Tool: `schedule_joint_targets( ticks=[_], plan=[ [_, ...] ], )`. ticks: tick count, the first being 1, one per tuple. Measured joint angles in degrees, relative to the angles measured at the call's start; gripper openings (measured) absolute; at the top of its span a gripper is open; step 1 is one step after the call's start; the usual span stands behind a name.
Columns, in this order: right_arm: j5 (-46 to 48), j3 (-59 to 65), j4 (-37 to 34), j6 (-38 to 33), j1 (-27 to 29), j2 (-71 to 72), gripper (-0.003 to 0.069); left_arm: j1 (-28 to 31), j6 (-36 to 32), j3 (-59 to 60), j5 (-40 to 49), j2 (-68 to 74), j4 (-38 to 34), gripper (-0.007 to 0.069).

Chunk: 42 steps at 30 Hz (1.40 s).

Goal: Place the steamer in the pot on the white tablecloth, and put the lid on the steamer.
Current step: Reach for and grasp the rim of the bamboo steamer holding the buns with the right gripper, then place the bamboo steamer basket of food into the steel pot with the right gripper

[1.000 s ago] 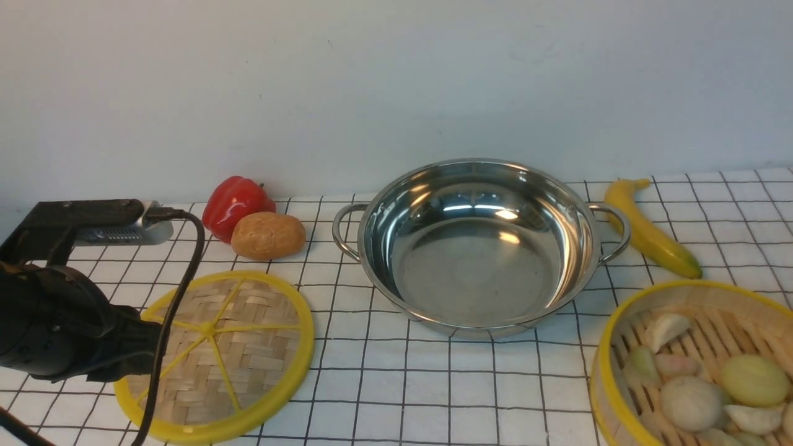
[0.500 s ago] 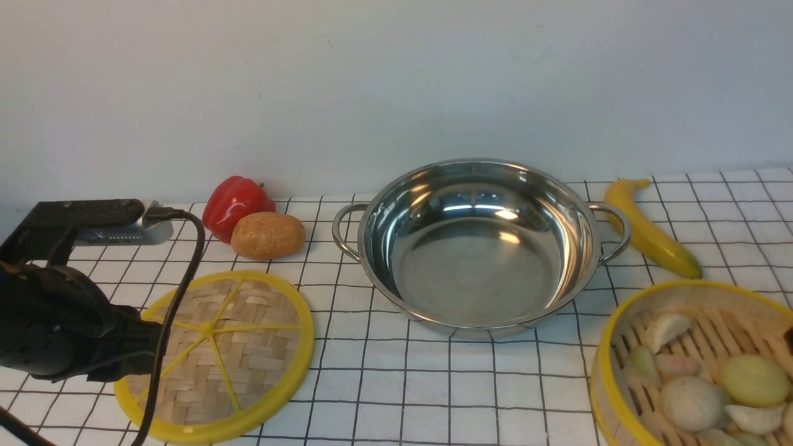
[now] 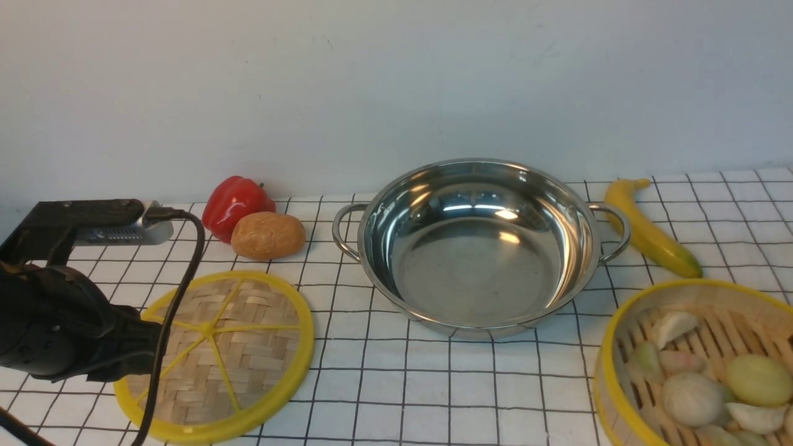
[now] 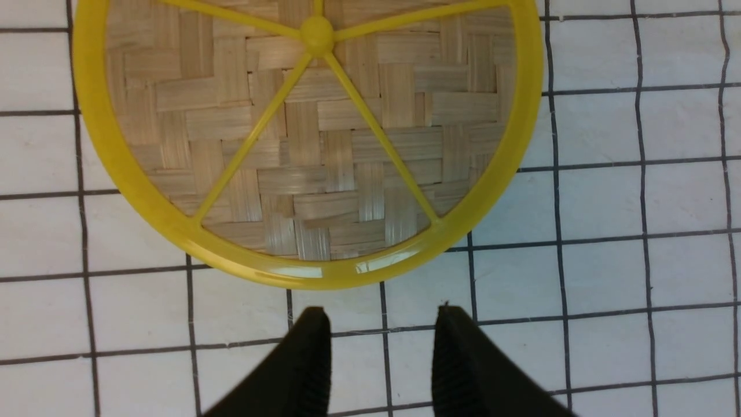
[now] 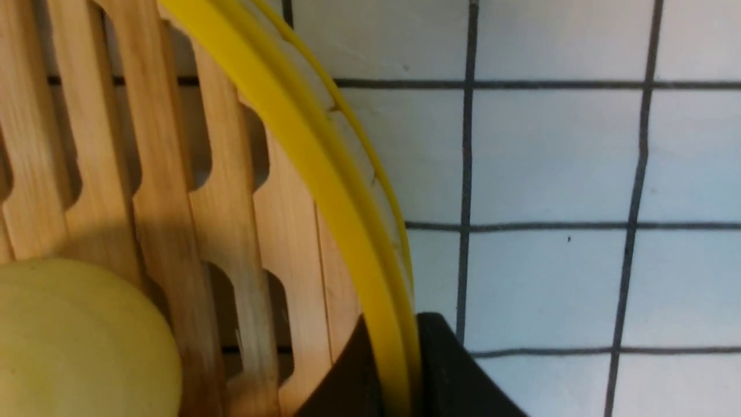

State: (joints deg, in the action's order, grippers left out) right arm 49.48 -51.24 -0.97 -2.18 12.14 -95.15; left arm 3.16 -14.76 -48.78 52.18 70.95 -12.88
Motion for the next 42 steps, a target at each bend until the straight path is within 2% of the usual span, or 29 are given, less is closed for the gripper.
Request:
schedule_joint_targets(
  ticks=[9, 14, 19, 22, 25, 26, 28, 30, 32, 38, 42],
  plan=[
    [16.9, -8.9, -0.6, 0.0, 0.0, 6.8, 0.0060, 0.0, 0.0, 0.0, 0.0, 0.0, 0.0, 0.0243],
    [20.5, -11.0, -1.9, 0.0, 0.0, 9.1, 0.0060, 0.0, 0.0, 0.0, 0.0, 0.0, 0.0, 0.0243],
    [21.3, -14.5, -6.7, 0.0, -0.3, 9.6, 0.0060, 0.0, 0.0, 0.0, 0.0, 0.0, 0.0, 0.0243],
    [21.2, -21.3, -11.6, 0.1, -4.2, 7.9, 0.0060, 0.0, 0.0, 0.0, 0.0, 0.0, -0.1, 0.0243],
    [21.5, -28.6, -13.4, 1.3, -8.7, 4.0, 0.0060, 0.0, 0.0, 0.0, 0.0, 0.0, -0.4, 0.0243],
    [21.5, -29.1, -13.4, 1.3, -9.1, 3.6, 0.0060, 0.0, 0.0, 0.0, 0.0, 0.0, -0.4, 0.0243],
    [21.8, -37.2, -13.2, 3.8, -14.1, -2.2, 0.0060, 0.0, 0.0, 0.0, 0.0, 0.0, -0.7, 0.0243],
    [21.8, -41.1, -12.5, 4.9, -15.7, -5.2, 0.0060, 0.0, 0.0, 0.0, 0.0, 0.0, -1.0, 0.0243],
    [21.7, -49.0, -10.9, 6.9, -19.6, -11.5, 0.0060, 0.0, 0.0, 0.0, 0.0, 0.0, -1.5, 0.0243],
    [21.6, -61.7, -9.2, 9.0, -24.3, -22.3, 0.0060, 0.0, 0.0, 0.0, 0.0, 0.0, -1.7, 0.0243],
    [21.6, -64.3, -9.2, 9.8, -25.0, -26.5, 0.0060, 0.0, 0.0, 0.0, 0.0, 0.0, -1.8, 0.0243]
  ],
)
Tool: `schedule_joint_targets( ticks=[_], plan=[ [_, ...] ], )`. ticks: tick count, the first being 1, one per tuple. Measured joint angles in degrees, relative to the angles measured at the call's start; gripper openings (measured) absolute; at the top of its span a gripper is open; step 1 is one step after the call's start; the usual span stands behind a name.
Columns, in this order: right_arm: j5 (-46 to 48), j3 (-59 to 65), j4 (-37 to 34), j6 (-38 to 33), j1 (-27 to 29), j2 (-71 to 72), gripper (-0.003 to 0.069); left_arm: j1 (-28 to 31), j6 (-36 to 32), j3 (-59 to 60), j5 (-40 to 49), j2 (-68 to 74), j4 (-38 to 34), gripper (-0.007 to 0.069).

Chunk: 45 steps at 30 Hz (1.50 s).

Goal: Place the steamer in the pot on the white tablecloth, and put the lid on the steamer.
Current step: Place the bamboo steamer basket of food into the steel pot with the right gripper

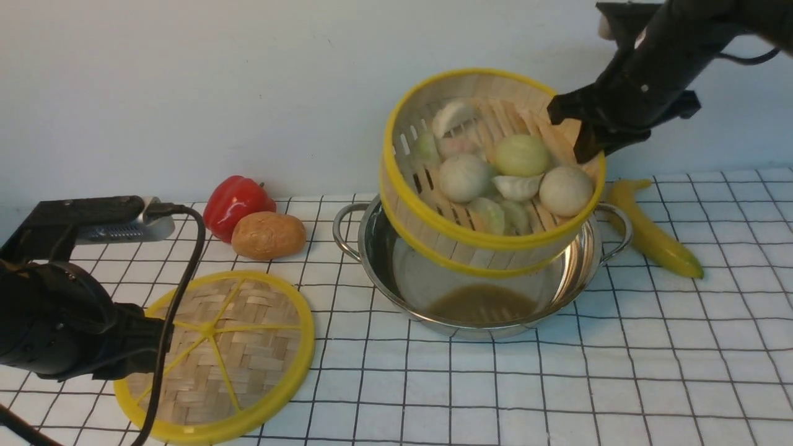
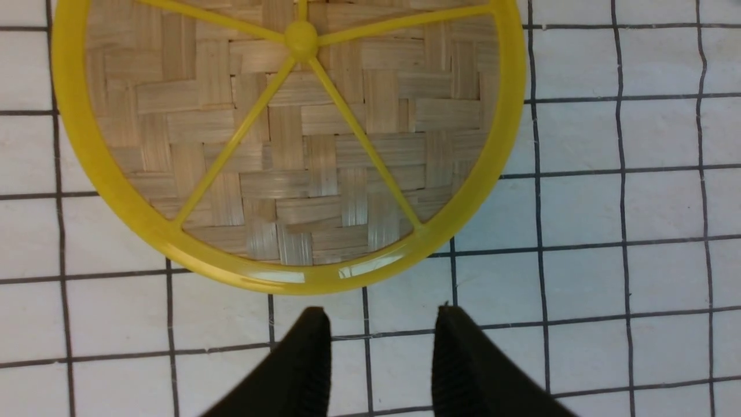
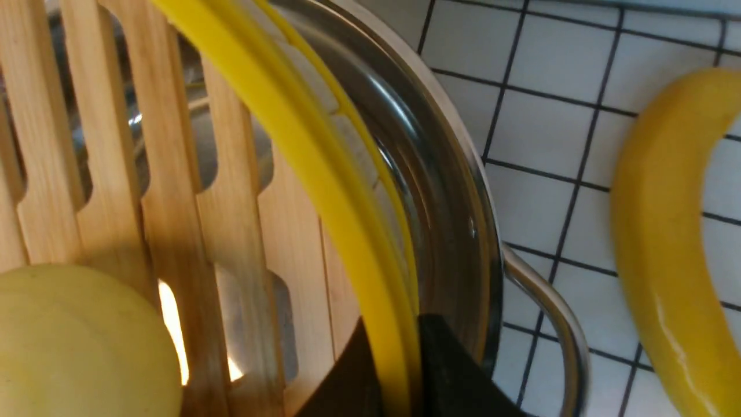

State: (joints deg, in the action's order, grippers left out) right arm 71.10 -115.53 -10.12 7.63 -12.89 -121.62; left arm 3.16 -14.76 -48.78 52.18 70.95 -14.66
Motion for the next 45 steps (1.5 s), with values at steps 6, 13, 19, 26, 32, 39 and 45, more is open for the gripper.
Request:
schedule_joint_targets(
  ticks=[6, 13, 19, 26, 32, 39, 45],
  plan=[
    [0.3, -0.3, 0.9, 0.0, 0.0, -4.7, 0.0060, 0.0, 0.0, 0.0, 0.0, 0.0, -0.2, 0.0243],
    [0.2, -0.4, 0.8, -0.3, 0.0, -9.2, 0.0060, 0.0, 0.0, 0.0, 0.0, 0.0, -1.1, 0.0243],
    [0.0, -0.5, 0.2, -0.5, -0.2, -10.4, 0.0060, 0.0, 0.0, 0.0, -0.1, 0.0, -1.1, 0.0243],
    [0.0, -0.5, 0.4, -0.6, -0.6, -10.4, 0.0060, 0.0, 0.0, 0.0, -0.1, 0.0, -1.2, 0.0243],
    [-0.3, -0.5, 0.4, -0.6, -0.8, -10.9, 0.0060, 0.0, 0.0, 0.0, -0.1, 0.0, -1.2, 0.0243],
    [-0.8, -0.6, 0.2, -0.6, -0.8, -11.5, 0.0071, 0.0, 0.0, 0.0, -0.1, 0.0, -1.2, 0.0243],
    [-1.4, -0.7, -0.3, -0.4, -0.8, -11.5, 0.0155, 0.0, 0.0, 0.0, -0.1, 0.0, -1.2, 0.0243]
  ],
)
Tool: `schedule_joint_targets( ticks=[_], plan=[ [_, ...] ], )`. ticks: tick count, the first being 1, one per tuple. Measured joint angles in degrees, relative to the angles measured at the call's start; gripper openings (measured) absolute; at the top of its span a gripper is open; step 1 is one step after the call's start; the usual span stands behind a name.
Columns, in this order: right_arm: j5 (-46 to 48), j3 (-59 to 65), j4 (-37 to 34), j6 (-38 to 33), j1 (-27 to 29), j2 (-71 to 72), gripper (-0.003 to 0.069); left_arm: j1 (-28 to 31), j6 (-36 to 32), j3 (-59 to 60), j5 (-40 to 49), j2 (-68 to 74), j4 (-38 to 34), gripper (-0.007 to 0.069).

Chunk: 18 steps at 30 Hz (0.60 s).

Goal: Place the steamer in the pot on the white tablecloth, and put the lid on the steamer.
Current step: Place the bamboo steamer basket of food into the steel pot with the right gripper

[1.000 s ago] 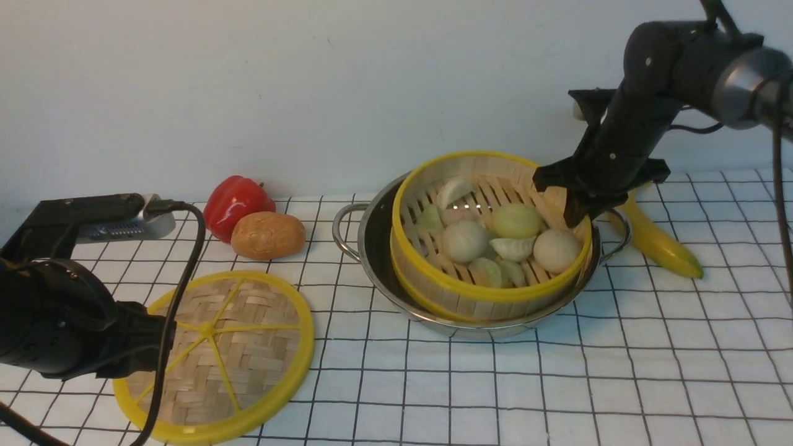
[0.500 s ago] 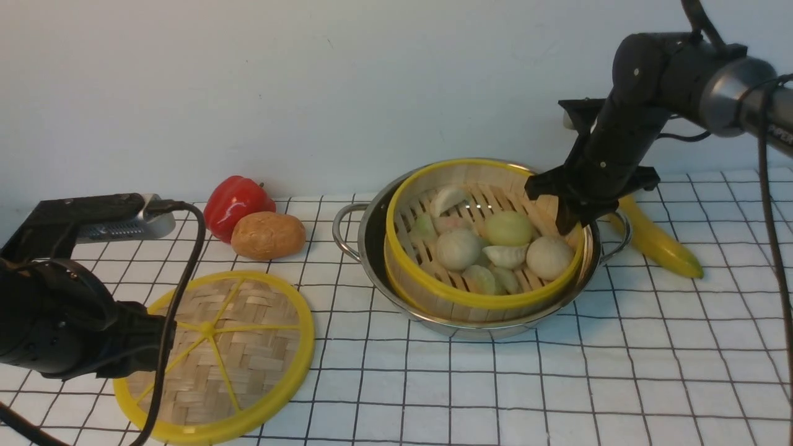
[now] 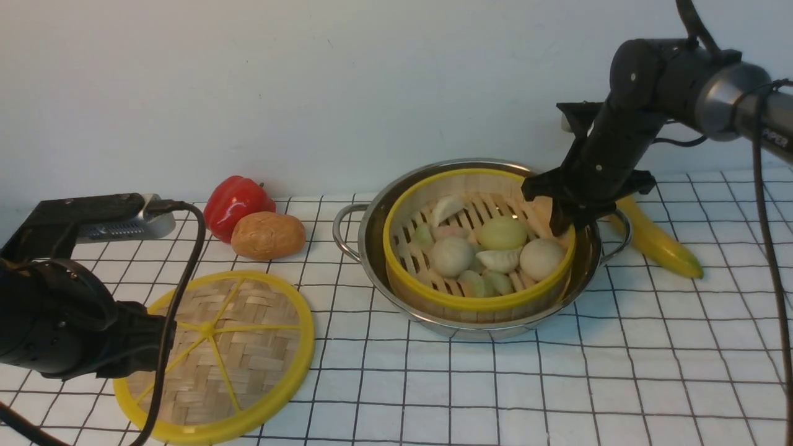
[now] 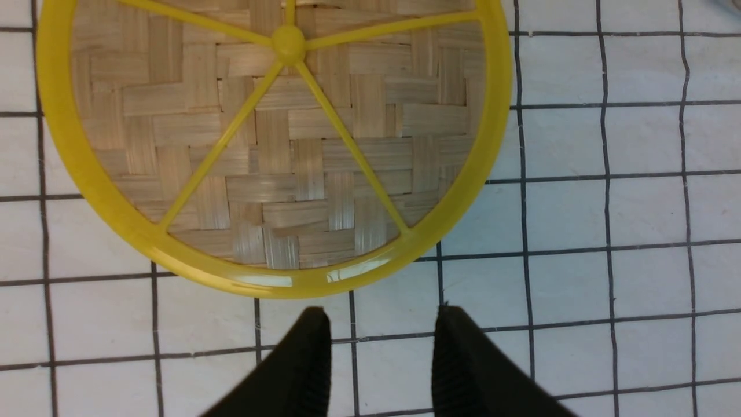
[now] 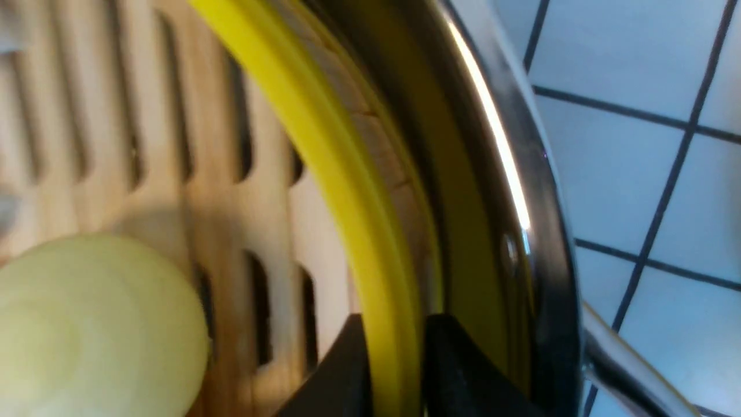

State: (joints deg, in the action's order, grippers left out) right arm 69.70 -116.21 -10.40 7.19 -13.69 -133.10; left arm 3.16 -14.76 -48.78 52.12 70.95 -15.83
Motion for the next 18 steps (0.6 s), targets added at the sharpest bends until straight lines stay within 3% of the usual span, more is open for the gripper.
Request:
schedule_joint_targets(
  ticks=[8, 18],
  plan=[
    [0.2, -0.5, 1.2, 0.0, -0.2, 0.1, 0.0317, 0.0, 0.0, 0.0, -0.1, 0.0, 0.0, 0.0243],
    [0.8, -10.0, 3.1, 0.0, -0.3, 1.8, 0.0363, 0.0, 0.0, 0.0, -5.4, 0.0, -0.4, 0.0243]
  ],
)
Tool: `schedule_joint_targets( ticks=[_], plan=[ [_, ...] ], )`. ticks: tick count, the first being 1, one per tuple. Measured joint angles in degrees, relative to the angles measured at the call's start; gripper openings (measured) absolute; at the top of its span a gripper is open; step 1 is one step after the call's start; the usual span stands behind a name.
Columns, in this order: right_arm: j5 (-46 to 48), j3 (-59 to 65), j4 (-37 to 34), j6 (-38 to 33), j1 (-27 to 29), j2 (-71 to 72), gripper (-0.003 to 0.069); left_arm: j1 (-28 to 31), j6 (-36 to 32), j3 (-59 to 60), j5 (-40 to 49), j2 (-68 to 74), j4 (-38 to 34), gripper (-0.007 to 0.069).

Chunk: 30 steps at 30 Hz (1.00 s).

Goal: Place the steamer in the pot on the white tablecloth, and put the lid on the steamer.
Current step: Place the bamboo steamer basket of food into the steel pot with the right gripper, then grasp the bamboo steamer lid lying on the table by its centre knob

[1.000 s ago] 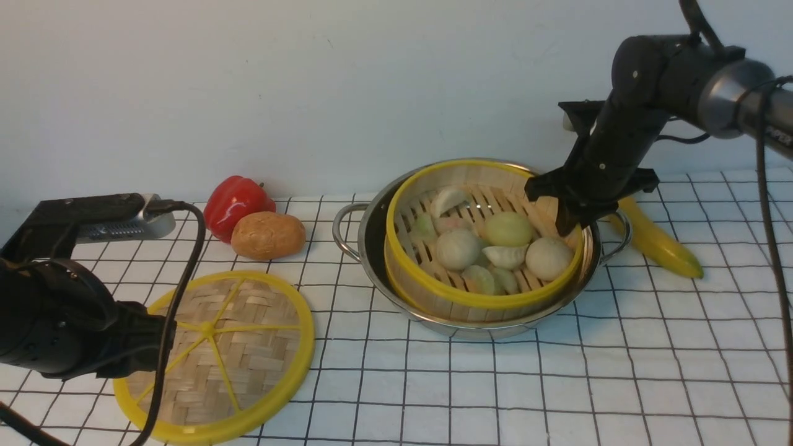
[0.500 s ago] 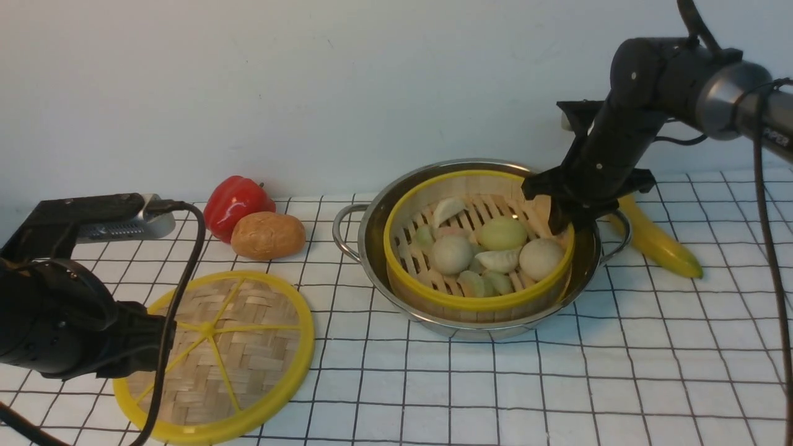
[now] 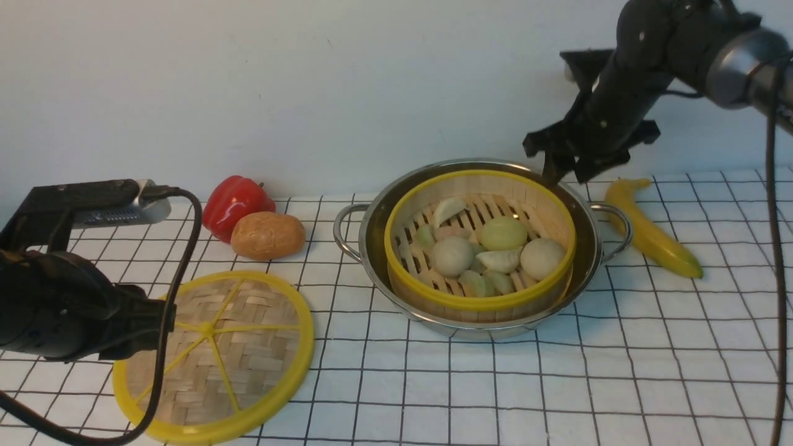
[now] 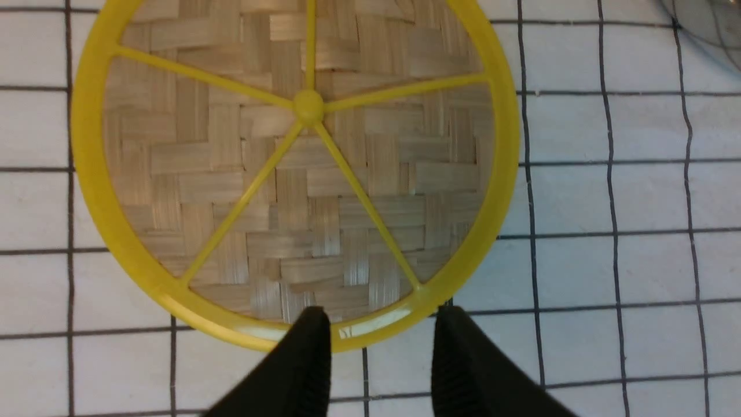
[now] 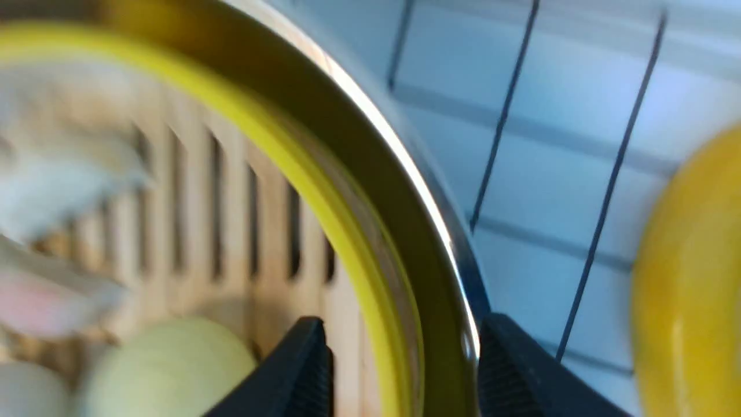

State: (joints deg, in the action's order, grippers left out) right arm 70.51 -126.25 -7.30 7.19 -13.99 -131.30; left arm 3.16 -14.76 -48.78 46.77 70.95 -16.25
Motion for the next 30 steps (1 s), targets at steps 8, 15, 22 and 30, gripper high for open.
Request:
schedule_joint_targets(
  ticks=[8, 15, 22, 30],
  plan=[
    [-0.1, -3.9, -0.3, -0.2, 0.0, 13.9, 0.0363, 0.0, -4.7, 0.0, -7.2, 0.0, -4.4, 0.0243],
    [-0.2, -4.0, -4.0, -3.3, 0.0, 34.4, 0.0363, 0.0, -7.2, 0.0, -10.1, 4.3, -5.9, 0.0243],
    [-0.7, -4.0, -7.3, -8.4, 0.0, 59.9, 0.0364, 0.0, -7.3, -2.1, -13.1, 15.0, -6.1, 0.0243],
    [-1.1, 9.4, -7.5, -8.9, 0.0, 79.8, 0.0365, 0.0, -7.3, -7.0, -13.9, 22.1, -6.3, 0.0243]
  ],
)
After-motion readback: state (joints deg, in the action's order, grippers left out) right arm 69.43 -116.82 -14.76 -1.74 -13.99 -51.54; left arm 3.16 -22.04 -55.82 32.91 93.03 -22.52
